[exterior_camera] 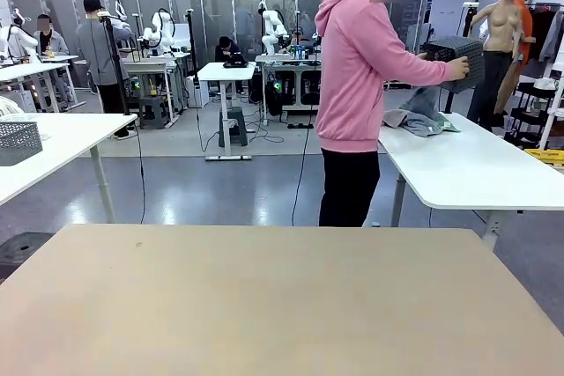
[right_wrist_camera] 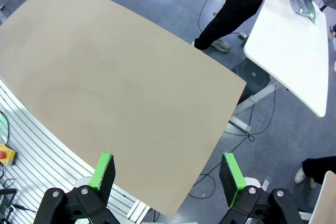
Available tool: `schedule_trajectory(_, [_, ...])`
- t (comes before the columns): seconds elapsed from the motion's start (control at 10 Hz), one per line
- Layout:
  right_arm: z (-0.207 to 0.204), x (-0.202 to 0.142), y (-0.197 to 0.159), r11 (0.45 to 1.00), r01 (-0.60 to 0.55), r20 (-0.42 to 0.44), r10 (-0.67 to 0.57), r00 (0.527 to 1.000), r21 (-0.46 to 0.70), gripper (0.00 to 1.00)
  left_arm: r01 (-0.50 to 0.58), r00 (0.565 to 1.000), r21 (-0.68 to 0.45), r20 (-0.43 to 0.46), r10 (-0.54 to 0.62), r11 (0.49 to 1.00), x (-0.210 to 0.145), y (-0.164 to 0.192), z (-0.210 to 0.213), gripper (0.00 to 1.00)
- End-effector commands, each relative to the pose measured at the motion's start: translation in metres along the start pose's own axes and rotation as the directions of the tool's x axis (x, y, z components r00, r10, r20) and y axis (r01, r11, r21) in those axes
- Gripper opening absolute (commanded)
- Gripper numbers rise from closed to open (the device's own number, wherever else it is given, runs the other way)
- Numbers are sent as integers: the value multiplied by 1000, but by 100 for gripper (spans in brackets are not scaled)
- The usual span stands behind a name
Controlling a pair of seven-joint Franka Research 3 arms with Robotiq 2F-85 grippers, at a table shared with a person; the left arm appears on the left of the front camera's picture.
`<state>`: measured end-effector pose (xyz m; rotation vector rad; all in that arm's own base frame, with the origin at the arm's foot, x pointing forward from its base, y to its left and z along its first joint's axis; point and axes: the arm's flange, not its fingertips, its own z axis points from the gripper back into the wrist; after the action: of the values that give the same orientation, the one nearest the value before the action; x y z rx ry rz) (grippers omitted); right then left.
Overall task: Fold the towels and place them in the basket.
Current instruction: When a person lays out a Towel with hook on the table, fold it in half twice.
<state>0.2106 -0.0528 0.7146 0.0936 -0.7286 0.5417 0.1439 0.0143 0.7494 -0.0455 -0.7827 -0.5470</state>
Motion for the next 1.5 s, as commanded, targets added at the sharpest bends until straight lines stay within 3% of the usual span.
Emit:
schedule_trajectory(0.0, [-1, 1, 0, 1000, -4, 3, 4, 1000, 5, 100, 1, 1000, 0, 1, -1, 1000, 0, 0, 1, 100])
schedule_trajectory(1.4, [-1, 1, 0, 1000, -4, 3, 4, 1000, 5, 100, 1, 1000, 0, 1, -1, 1000, 0, 0, 1, 100])
